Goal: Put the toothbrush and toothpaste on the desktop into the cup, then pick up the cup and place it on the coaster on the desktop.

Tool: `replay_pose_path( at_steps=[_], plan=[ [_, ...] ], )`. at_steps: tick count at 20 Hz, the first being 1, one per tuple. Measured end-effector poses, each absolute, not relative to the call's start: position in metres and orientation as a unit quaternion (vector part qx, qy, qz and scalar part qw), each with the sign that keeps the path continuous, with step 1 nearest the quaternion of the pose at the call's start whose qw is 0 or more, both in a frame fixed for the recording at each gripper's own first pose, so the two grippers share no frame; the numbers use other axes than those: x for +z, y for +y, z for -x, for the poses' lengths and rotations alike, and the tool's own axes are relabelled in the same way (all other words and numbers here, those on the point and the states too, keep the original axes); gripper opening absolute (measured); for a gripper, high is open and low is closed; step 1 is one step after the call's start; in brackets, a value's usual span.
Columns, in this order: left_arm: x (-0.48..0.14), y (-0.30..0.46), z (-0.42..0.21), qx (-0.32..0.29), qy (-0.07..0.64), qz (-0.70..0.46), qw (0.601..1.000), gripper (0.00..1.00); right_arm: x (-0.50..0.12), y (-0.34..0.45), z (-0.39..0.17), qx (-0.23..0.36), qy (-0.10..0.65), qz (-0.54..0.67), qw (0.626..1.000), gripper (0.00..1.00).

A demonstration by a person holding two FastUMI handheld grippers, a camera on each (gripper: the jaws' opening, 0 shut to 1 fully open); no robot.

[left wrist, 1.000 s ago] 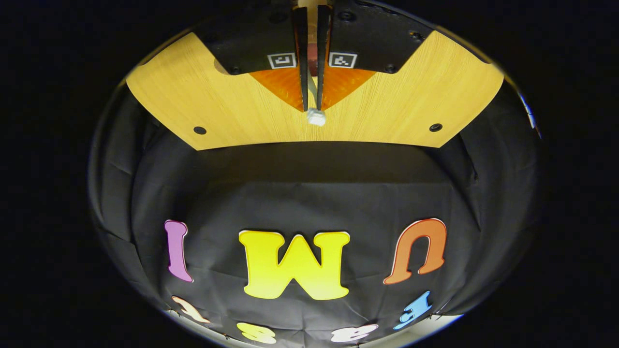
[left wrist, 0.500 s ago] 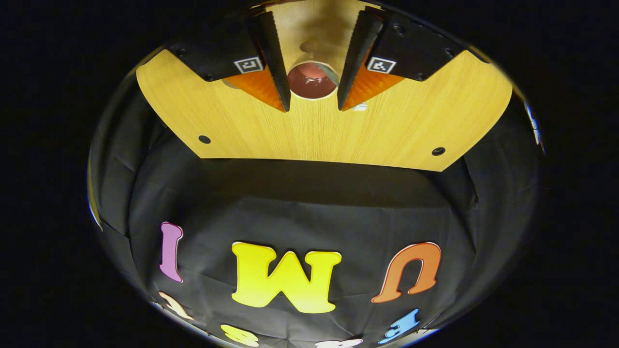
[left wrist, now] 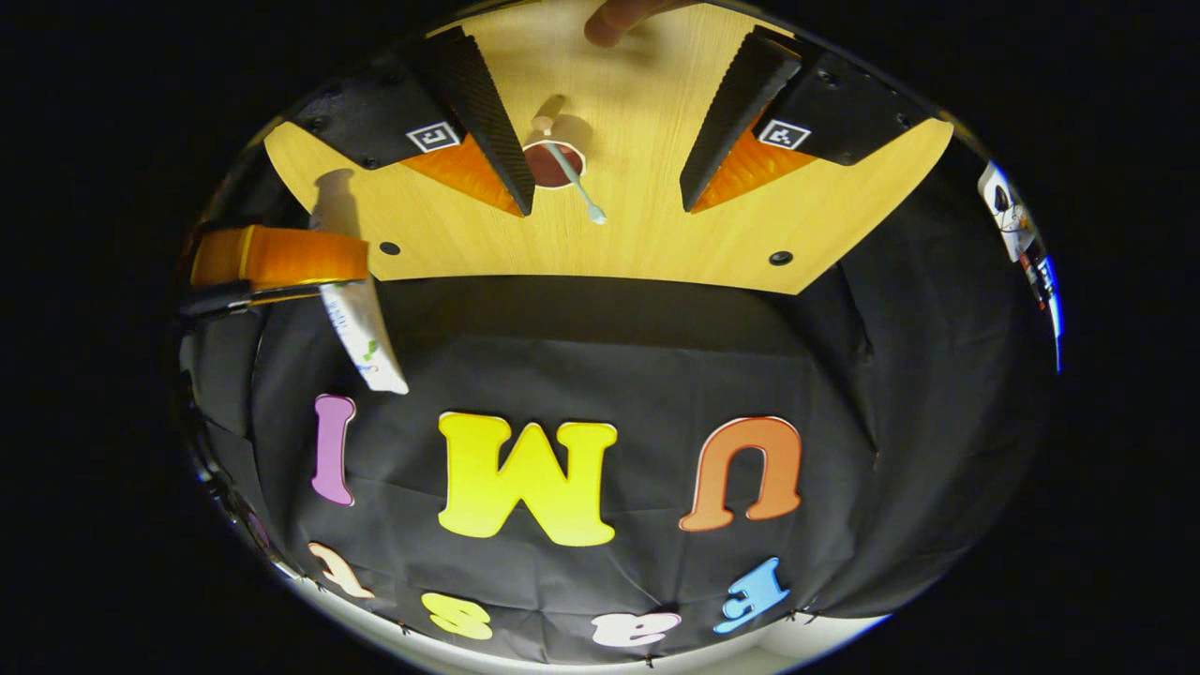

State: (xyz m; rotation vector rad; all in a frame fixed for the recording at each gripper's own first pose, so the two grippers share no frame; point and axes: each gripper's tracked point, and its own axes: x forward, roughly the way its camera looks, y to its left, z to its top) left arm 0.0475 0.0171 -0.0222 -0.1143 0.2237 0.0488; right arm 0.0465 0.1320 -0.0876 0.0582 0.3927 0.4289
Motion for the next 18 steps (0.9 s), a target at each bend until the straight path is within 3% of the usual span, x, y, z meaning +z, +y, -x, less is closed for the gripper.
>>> replay_pose_path(
  at_steps=[4, 10, 18],
  plan=[
    [-0.006, 0.048, -0.014, 0.081, 0.118, 0.085, 0.986, 0.99, -0.102, 0.180, -0.070, 0.256, 0.189, -0.035, 0.947, 0.24],
    [-0.003, 0.088, 0.043, 0.174, 0.125, 0.102, 0.971, 0.99, -0.145, 0.216, -0.098, 0.278, 0.198, -0.019, 0.940, 0.25],
    [-0.019, 0.091, 0.060, 0.196, 0.153, 0.119, 0.961, 0.99, -0.165, 0.231, -0.107, 0.273, 0.206, -0.007, 0.940, 0.29]
  ],
)
